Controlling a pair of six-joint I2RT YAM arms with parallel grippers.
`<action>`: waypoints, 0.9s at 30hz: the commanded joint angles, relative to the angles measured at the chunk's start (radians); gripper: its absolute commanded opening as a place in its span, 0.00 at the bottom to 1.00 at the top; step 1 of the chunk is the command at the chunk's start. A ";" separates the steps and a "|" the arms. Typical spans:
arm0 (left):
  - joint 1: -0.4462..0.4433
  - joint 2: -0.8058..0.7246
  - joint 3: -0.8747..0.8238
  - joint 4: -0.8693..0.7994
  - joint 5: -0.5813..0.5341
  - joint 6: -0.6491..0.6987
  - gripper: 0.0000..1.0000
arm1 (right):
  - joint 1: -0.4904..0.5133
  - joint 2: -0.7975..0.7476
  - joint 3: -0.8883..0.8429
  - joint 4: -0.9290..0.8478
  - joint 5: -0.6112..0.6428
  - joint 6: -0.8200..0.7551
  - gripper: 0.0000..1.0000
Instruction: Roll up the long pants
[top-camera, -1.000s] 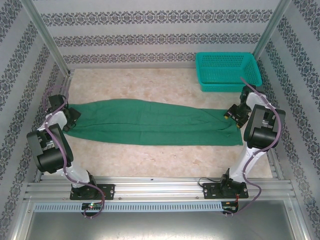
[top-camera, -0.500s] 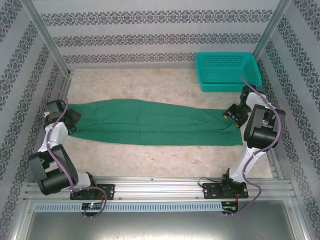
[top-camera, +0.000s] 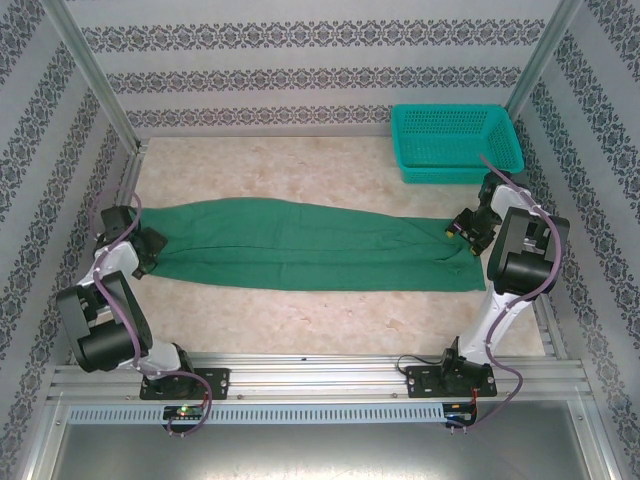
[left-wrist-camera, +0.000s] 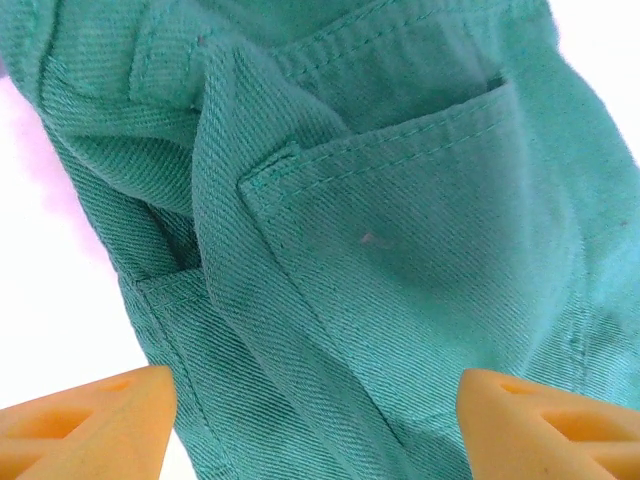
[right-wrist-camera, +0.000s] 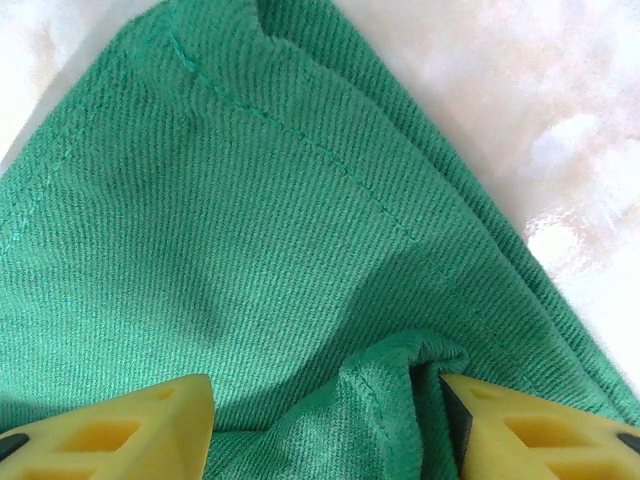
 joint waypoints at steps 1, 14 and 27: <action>0.007 0.049 0.030 0.037 -0.005 -0.013 0.73 | 0.007 0.009 0.021 -0.006 -0.017 0.017 0.59; 0.003 0.013 0.124 0.016 -0.020 -0.067 0.00 | -0.001 -0.079 0.024 -0.010 0.021 0.009 0.00; 0.000 -0.021 0.177 -0.020 -0.043 -0.050 0.00 | -0.006 -0.197 0.182 -0.089 -0.010 0.021 0.00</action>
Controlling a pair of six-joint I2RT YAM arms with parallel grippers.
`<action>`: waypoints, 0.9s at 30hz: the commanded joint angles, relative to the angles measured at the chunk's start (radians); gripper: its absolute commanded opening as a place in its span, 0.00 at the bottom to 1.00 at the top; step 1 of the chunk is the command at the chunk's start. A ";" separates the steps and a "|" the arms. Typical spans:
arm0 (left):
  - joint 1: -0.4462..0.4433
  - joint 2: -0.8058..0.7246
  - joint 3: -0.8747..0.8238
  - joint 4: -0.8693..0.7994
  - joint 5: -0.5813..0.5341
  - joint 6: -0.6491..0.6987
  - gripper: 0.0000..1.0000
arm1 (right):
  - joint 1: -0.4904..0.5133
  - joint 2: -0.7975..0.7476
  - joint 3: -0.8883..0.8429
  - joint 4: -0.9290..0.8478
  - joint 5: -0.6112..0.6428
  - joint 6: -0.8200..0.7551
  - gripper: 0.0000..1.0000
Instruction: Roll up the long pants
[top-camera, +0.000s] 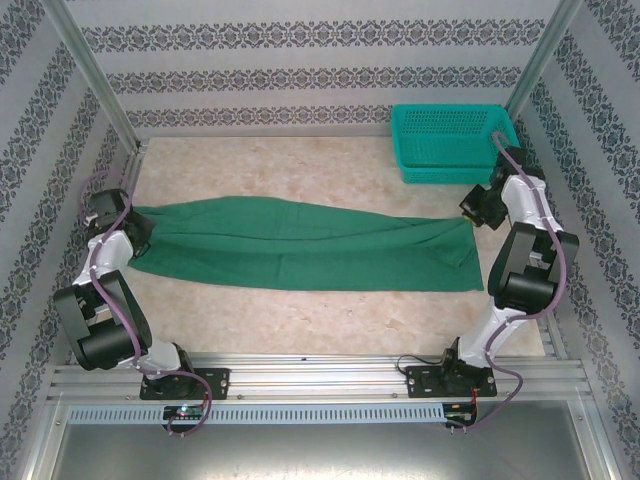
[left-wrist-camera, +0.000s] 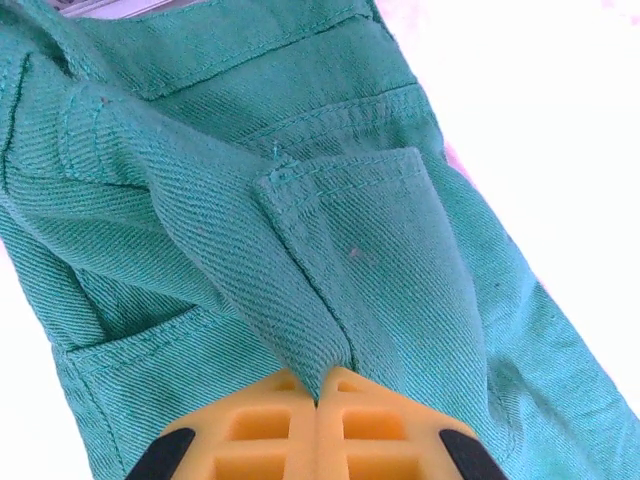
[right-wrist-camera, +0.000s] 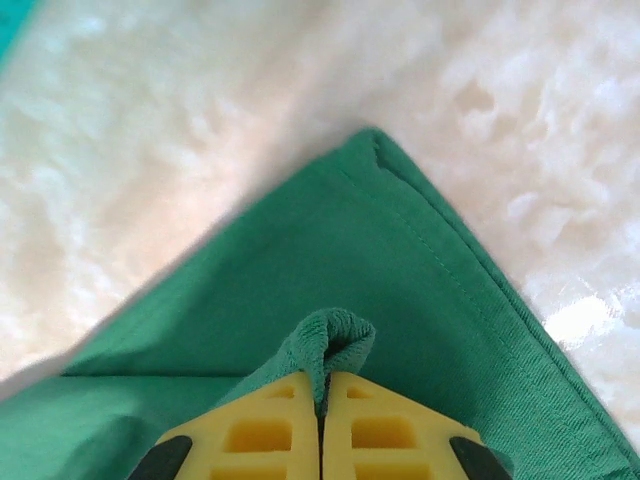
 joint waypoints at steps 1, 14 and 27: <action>0.001 -0.018 0.051 -0.017 -0.046 0.003 0.00 | -0.006 -0.058 0.077 -0.042 -0.001 0.009 0.00; 0.001 -0.029 0.090 -0.038 -0.052 0.011 0.00 | -0.024 -0.019 0.186 -0.098 0.023 -0.027 0.00; -0.001 0.021 0.122 -0.021 0.004 -0.005 0.00 | -0.063 0.112 0.257 -0.061 -0.054 0.018 0.00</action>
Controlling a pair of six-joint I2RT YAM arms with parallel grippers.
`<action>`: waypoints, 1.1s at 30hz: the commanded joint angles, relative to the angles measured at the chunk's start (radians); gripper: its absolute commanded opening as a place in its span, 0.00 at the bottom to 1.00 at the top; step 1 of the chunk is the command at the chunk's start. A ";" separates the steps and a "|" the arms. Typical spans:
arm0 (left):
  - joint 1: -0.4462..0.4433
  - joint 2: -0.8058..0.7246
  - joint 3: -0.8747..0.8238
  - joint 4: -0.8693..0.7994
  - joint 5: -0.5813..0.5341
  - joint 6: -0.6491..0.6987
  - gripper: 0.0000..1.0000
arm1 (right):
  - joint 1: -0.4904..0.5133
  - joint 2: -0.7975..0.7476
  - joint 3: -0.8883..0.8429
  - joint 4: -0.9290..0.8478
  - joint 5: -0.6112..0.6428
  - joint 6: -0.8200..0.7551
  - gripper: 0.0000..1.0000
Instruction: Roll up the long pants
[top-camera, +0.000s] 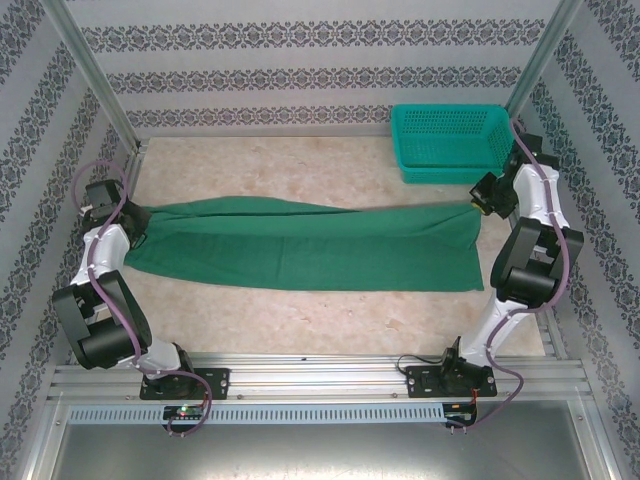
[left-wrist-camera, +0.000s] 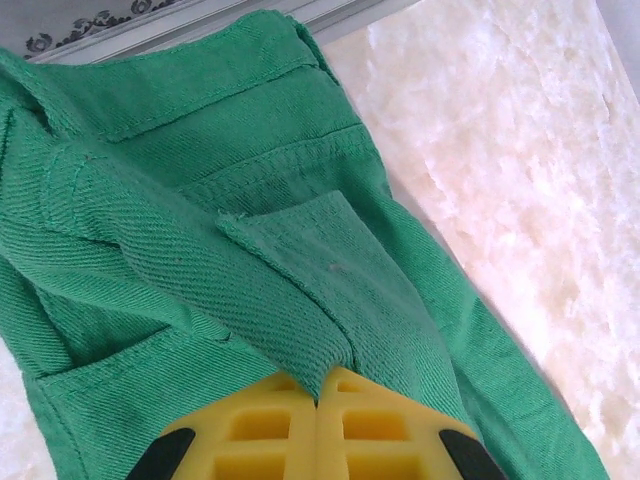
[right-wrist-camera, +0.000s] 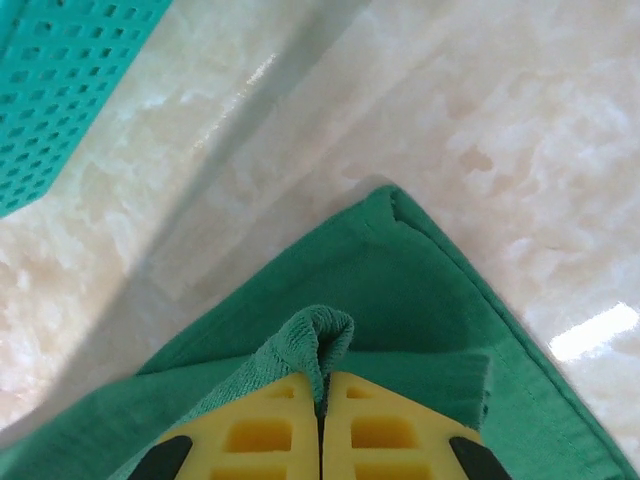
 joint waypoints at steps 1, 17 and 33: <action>-0.001 0.007 0.040 0.013 -0.016 -0.004 0.00 | -0.007 0.034 0.104 0.020 0.009 0.016 0.00; -0.003 -0.050 0.025 -0.011 -0.026 0.027 0.00 | -0.016 0.078 0.183 0.039 0.043 0.014 0.00; -0.002 -0.068 0.029 -0.016 -0.021 0.032 0.00 | -0.036 0.102 0.274 0.048 0.032 0.031 0.00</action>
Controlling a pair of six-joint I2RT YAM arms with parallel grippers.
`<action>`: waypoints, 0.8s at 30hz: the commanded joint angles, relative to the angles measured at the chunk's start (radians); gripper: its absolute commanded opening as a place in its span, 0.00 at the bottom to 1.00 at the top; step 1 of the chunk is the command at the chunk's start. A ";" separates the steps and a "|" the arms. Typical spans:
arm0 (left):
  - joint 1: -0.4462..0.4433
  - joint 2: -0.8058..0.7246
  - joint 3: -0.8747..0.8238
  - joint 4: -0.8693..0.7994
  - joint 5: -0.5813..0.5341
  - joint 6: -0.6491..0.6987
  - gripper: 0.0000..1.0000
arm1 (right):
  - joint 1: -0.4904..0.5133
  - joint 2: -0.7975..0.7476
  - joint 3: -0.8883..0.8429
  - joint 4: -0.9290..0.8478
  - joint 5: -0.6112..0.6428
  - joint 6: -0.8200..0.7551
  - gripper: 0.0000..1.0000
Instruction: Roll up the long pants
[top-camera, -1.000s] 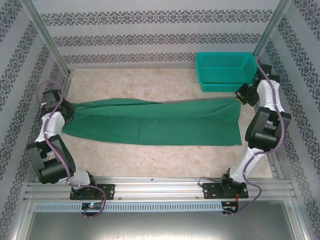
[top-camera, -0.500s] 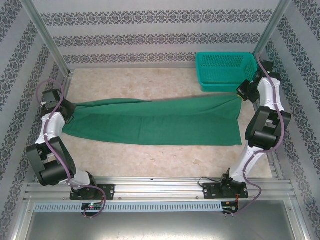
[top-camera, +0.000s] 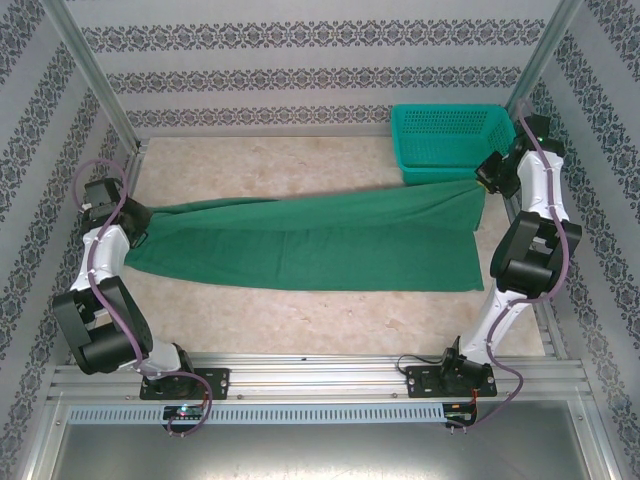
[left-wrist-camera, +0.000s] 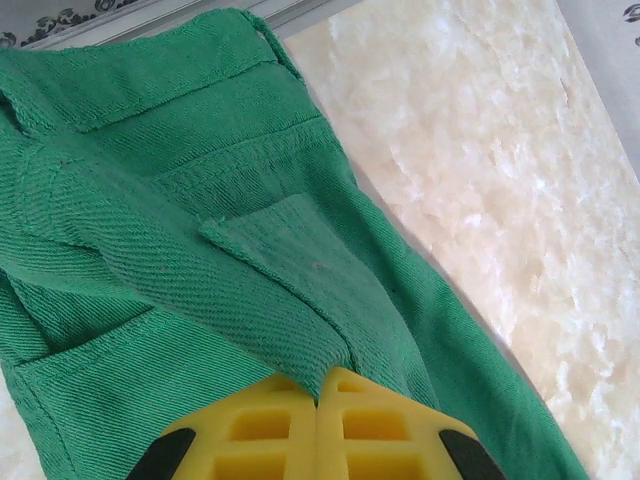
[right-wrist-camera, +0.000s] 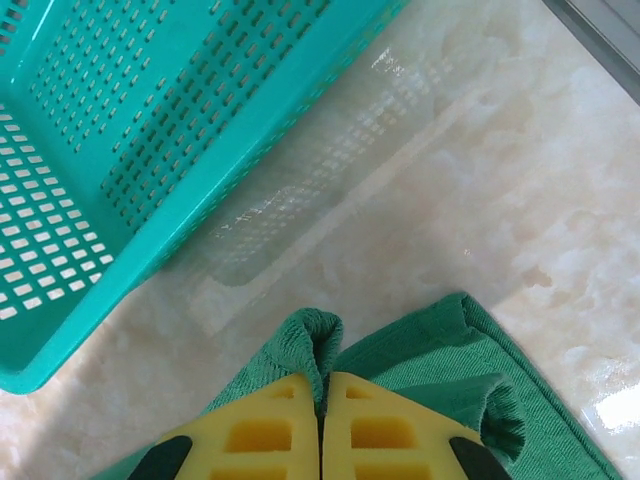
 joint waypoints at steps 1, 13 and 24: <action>0.005 -0.026 0.030 0.004 -0.052 0.010 0.00 | -0.034 0.032 0.087 0.030 0.053 0.007 0.00; 0.003 -0.070 -0.023 -0.006 -0.034 0.020 0.00 | -0.020 -0.004 -0.180 0.134 0.038 0.012 0.00; 0.009 -0.168 -0.070 -0.051 -0.078 0.034 0.00 | -0.043 -0.283 -0.505 0.187 0.091 -0.009 0.00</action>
